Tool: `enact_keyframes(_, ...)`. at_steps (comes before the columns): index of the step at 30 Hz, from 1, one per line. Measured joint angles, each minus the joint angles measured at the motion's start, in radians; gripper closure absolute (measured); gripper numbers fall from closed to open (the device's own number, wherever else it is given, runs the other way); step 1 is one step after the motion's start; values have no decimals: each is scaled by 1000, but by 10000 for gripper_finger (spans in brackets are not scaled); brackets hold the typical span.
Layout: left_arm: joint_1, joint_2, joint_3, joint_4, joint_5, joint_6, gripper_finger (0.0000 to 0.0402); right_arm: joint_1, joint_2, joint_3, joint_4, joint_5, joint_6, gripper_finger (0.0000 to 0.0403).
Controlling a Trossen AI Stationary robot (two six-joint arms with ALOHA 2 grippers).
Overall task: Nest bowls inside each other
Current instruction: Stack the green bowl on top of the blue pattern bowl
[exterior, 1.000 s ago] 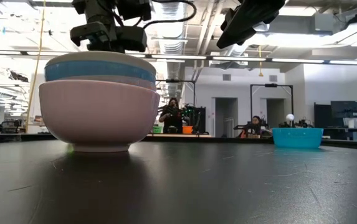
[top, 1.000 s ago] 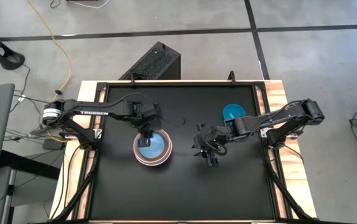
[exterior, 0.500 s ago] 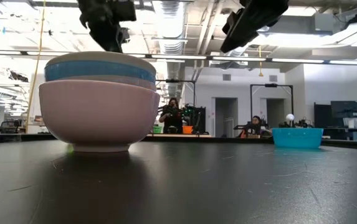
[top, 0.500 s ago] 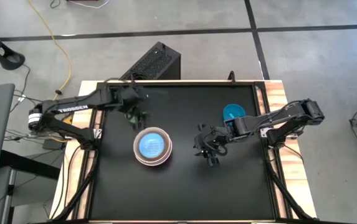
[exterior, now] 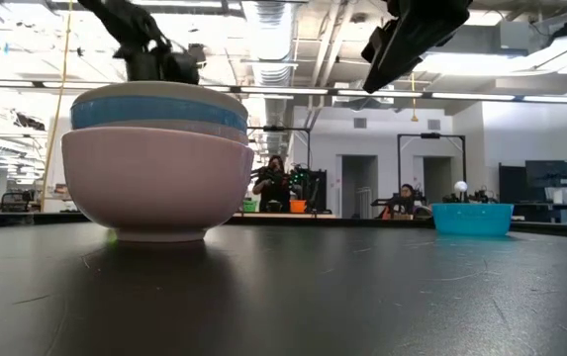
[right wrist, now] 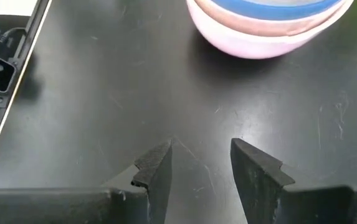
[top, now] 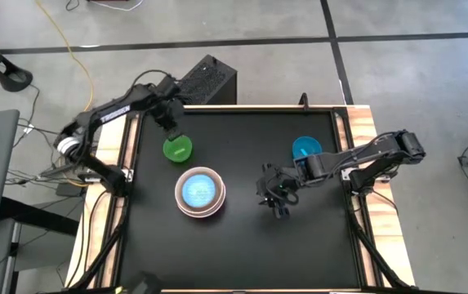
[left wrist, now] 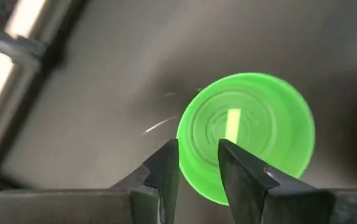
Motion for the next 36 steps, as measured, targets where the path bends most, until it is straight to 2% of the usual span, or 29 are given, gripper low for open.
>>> enact_keyframes(5,23,115,0,-1,11,19,301,-1,0,0,1,0,-22,225)
enact_keyframes(8,23,169,0,-3,-39,23,301,-2,0,0,1,0,-24,225)
enact_keyframes(12,23,223,0,-1,-48,41,301,-3,0,0,0,0,-26,225)
enact_keyframes(22,21,247,-2,42,-32,37,301,-3,0,0,4,0,-23,225)
enact_keyframes(27,18,247,-75,97,-30,53,302,-3,0,0,9,0,-22,225)
enact_keyframes(30,15,246,-112,122,-41,59,319,-3,0,0,10,0,-23,225)
enact_keyframes(34,10,238,-130,123,-40,60,377,-3,0,0,24,1,-23,225)
enact_keyframes(36,4,235,-129,113,-37,63,394,-2,0,0,31,1,-23,225)
